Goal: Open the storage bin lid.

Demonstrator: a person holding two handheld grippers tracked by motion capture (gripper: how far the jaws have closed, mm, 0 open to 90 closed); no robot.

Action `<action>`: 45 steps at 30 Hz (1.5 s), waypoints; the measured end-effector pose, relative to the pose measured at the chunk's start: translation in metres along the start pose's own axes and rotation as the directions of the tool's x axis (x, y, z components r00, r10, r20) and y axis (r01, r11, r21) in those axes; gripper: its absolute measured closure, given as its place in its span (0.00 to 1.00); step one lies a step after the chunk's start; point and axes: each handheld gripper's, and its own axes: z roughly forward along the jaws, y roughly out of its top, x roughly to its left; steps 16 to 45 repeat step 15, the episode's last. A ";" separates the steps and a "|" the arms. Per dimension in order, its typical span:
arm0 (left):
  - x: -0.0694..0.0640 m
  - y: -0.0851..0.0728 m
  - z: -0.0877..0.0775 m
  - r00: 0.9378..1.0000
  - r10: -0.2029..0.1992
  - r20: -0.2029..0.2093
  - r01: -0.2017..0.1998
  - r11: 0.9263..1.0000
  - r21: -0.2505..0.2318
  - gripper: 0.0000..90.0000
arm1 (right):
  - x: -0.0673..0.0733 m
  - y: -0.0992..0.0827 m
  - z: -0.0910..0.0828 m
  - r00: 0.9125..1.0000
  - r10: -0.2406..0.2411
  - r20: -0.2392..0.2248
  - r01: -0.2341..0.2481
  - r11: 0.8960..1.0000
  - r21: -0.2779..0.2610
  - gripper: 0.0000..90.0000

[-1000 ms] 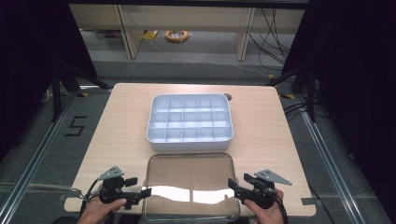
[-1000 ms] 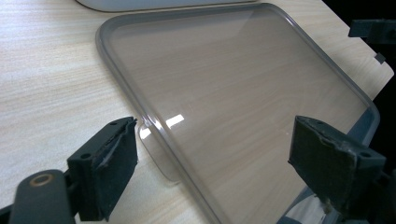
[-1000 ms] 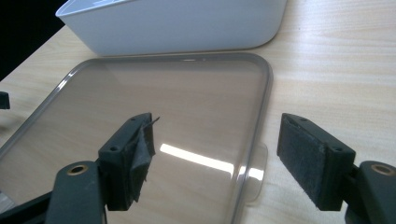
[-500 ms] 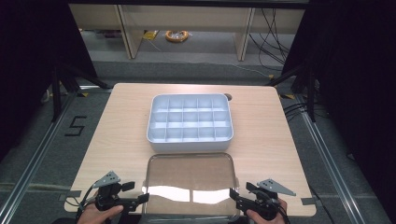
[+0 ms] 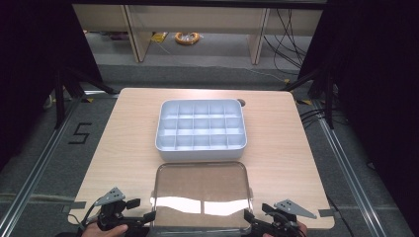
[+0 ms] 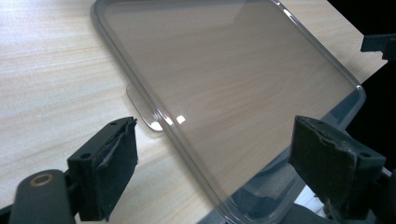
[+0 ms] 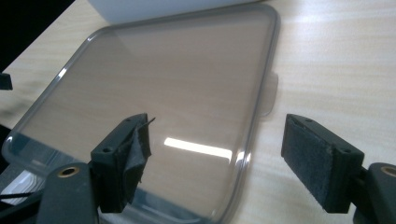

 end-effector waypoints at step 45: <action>0.002 -0.001 0.001 1.000 -0.014 0.004 0.014 1.000 0.022 0.17 | -0.007 -0.002 0.001 1.000 -0.026 0.011 0.026 1.000 0.018 0.27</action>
